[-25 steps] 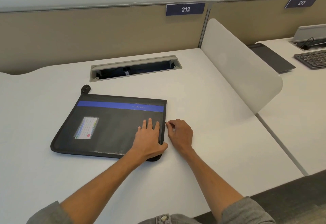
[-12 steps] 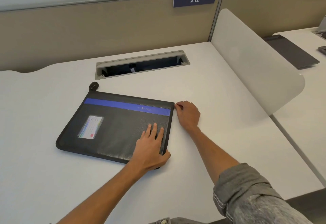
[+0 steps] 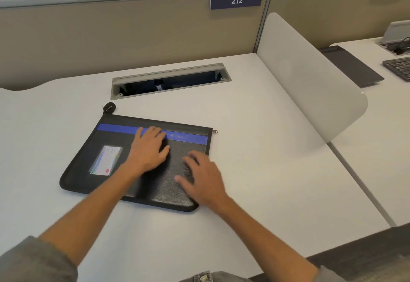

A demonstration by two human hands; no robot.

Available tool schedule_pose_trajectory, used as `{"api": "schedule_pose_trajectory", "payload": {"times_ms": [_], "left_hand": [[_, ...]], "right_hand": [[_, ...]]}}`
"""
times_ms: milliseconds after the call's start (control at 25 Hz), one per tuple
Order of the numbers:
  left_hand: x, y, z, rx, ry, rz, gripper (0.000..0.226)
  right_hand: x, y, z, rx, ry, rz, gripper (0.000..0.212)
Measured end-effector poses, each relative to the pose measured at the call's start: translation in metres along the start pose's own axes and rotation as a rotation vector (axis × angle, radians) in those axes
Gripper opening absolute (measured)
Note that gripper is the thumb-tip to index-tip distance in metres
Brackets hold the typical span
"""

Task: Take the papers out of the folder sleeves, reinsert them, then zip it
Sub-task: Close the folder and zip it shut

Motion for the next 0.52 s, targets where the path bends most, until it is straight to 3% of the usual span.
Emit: {"api": "schedule_pose_trajectory", "payload": {"times_ms": [80, 160, 360, 520], "left_hand": [[0.032, -0.026, -0.001, 0.144, -0.021, 0.085, 0.072], [0.057, -0.044, 0.002, 0.230, 0.012, 0.120, 0.083], [0.076, -0.068, 0.014, 0.323, -0.016, 0.063, 0.098], [0.081, -0.075, 0.021, 0.377, 0.109, 0.082, 0.084]], "right_hand": [[0.017, 0.014, -0.019, 0.229, 0.106, 0.072, 0.083], [0.020, 0.020, -0.028, 0.342, 0.206, 0.094, 0.095], [0.012, 0.025, -0.025, 0.271, 0.241, 0.136, 0.083], [-0.010, 0.029, -0.010, 0.221, 0.199, 0.170, 0.079]]}}
Point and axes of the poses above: each hand's wrist, its own y-axis away from the middle knuckle, its own z-axis out of the back of the hand, x = y × z, the point moved 5 cm from there along -y, towards the middle knuckle, and after that the axes turned 6 degrees about x, right-handed, at the moved point
